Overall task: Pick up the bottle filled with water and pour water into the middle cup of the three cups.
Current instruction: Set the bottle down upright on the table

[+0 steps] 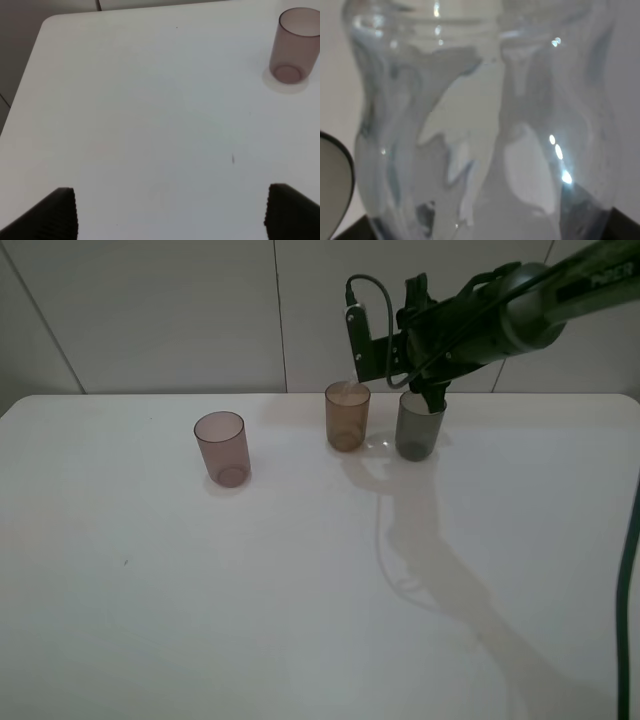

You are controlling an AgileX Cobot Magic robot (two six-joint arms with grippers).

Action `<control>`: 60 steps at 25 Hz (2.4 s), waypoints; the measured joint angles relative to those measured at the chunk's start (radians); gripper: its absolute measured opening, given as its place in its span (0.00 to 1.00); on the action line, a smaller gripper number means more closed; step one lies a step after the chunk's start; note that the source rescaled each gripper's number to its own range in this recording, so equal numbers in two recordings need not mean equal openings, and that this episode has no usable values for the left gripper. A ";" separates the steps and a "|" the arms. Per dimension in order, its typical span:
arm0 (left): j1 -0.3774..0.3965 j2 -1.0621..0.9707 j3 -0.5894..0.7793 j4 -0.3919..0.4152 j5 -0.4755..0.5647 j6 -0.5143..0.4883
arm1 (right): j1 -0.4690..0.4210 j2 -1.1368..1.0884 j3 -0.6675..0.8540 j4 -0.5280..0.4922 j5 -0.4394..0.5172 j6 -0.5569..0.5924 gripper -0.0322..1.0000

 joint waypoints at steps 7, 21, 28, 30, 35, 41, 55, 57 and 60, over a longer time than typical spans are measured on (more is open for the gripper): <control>0.000 0.000 0.000 0.000 0.000 0.000 | -0.009 0.003 -0.059 0.000 0.015 0.000 0.05; 0.000 0.000 0.000 0.000 0.000 0.000 | -0.009 0.015 -0.066 0.000 0.042 -0.094 0.05; 0.000 0.000 0.000 0.000 0.000 0.000 | -0.009 0.015 -0.066 0.000 0.043 -0.131 0.05; 0.000 0.000 0.000 0.000 0.000 0.000 | -0.009 0.015 -0.066 0.000 0.045 -0.132 0.05; 0.000 0.000 0.000 0.000 0.000 0.000 | 0.001 0.015 -0.066 -0.001 0.053 -0.173 0.05; 0.000 0.000 0.000 0.000 0.000 0.000 | 0.006 0.015 -0.066 -0.001 0.072 -0.184 0.05; 0.000 0.000 0.000 0.000 0.000 0.000 | 0.027 0.015 -0.066 -0.001 0.089 -0.191 0.05; 0.000 0.000 0.000 0.000 0.000 0.000 | 0.027 0.015 -0.066 -0.001 0.091 -0.191 0.05; 0.000 0.000 0.000 0.000 0.000 0.000 | 0.027 0.015 -0.066 -0.001 0.091 -0.191 0.05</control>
